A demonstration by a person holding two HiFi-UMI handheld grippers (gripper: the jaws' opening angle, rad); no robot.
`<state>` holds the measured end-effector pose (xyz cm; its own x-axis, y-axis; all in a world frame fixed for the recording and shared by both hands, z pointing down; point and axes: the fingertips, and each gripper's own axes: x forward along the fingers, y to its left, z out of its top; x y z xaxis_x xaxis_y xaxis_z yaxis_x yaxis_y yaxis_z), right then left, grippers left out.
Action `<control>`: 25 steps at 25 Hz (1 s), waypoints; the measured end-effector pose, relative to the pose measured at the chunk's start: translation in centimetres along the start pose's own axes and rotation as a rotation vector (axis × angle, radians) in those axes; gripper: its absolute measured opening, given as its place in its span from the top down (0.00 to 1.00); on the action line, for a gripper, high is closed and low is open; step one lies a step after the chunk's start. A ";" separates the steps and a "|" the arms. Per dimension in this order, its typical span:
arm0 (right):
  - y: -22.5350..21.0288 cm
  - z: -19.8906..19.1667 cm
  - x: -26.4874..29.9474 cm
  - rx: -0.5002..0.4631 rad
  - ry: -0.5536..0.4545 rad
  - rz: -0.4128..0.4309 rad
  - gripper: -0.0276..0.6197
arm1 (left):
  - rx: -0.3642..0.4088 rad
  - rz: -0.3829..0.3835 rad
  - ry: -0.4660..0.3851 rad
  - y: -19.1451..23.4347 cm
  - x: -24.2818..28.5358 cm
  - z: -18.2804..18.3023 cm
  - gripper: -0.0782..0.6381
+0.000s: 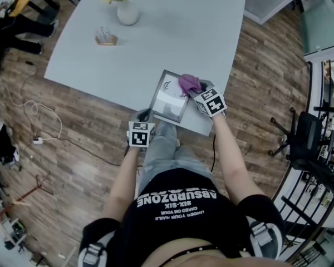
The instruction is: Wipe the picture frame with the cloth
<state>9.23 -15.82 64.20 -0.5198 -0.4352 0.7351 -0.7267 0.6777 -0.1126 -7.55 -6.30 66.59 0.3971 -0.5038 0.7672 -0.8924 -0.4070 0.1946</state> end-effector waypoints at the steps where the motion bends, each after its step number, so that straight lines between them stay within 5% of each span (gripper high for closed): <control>1: -0.1 -0.1 0.0 0.018 -0.006 0.004 0.74 | 0.000 -0.001 0.000 0.0 0.0 0.0 0.87; 7: -0.2 -0.3 -0.1 0.087 -0.028 0.008 0.75 | -0.007 -0.005 -0.001 -0.1 -0.1 0.1 0.87; 25: 0.0 -0.1 0.1 0.067 -0.030 -0.023 0.75 | -0.016 -0.007 -0.012 -0.1 -0.1 0.2 0.87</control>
<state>9.25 -15.78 64.33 -0.5149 -0.4683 0.7181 -0.7667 0.6263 -0.1413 -7.43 -6.37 66.42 0.4057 -0.5099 0.7585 -0.8930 -0.3982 0.2100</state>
